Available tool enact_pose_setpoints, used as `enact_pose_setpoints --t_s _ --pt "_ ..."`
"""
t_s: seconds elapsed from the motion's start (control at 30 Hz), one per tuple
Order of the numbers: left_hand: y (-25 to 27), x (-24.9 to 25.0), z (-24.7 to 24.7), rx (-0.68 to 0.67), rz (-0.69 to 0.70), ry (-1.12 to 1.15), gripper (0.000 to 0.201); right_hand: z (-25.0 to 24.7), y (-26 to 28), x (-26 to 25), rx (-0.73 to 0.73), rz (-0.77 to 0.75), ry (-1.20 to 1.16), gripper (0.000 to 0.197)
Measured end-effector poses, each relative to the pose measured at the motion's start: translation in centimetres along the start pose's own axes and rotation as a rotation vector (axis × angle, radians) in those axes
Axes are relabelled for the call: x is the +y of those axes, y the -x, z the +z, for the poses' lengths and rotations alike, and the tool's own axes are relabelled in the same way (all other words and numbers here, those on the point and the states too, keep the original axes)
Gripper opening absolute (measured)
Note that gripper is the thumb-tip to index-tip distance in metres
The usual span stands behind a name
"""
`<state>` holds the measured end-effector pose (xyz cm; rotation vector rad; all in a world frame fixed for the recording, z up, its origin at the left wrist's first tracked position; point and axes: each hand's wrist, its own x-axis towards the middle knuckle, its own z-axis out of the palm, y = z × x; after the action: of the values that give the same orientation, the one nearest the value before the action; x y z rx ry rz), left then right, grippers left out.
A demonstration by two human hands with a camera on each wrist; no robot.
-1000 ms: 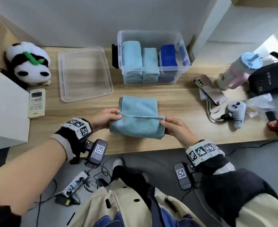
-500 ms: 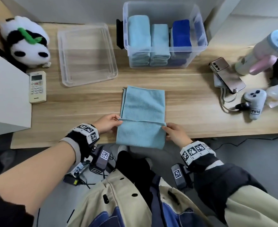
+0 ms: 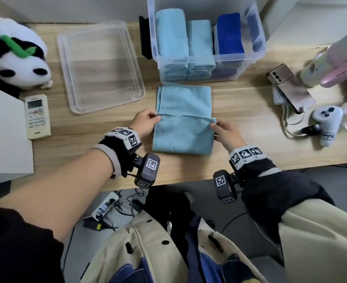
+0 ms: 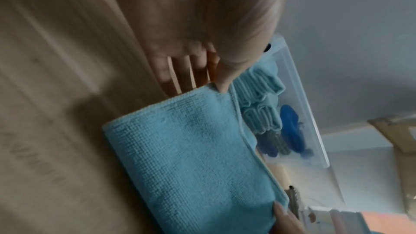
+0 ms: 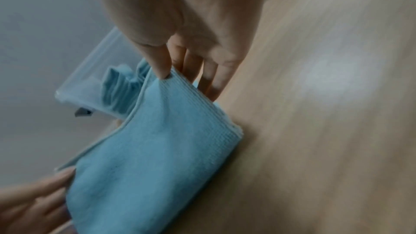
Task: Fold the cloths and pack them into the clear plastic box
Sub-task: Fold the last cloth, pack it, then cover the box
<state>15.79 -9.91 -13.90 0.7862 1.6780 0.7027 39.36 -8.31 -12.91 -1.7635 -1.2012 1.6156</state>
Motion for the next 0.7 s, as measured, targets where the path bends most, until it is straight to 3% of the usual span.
enact_pose_setpoints --t_s 0.07,0.13,0.23,0.3,0.4,0.47,0.57,0.7 --pt "0.3 0.4 -0.8 -0.103 -0.046 0.149 0.018 -0.3 0.4 -0.8 -0.026 -0.011 -0.084 0.021" --pt "1.3 0.0 -1.6 -0.301 -0.084 0.037 0.015 -0.6 1.3 -0.6 -0.132 0.005 -0.042 0.02" --pt "2.8 -1.3 -2.7 -0.602 -0.184 -0.23 0.012 -1.0 3.0 0.2 -0.446 0.131 0.097 0.019" --pt "2.9 -1.6 -3.4 -0.643 -0.248 -0.21 0.021 -1.5 3.6 0.4 -0.555 0.197 0.146 0.016" --pt "1.6 -0.6 -4.0 -0.474 -0.246 -0.081 0.024 -1.9 2.8 -0.2 -0.461 0.197 0.089 0.012" --pt "0.1 0.3 -4.0 -0.263 -0.186 -0.036 0.02 -1.6 1.4 -0.7 -0.28 0.177 0.112 0.005" --pt "-2.7 0.7 -3.8 -0.005 -0.112 -0.066 0.016 -0.8 -1.7 -0.9 -0.014 0.188 0.157 0.012" --pt "-4.8 1.5 -3.0 0.044 -0.103 -0.041 0.017 0.5 -5.5 -0.9 0.167 0.235 0.207 0.013"
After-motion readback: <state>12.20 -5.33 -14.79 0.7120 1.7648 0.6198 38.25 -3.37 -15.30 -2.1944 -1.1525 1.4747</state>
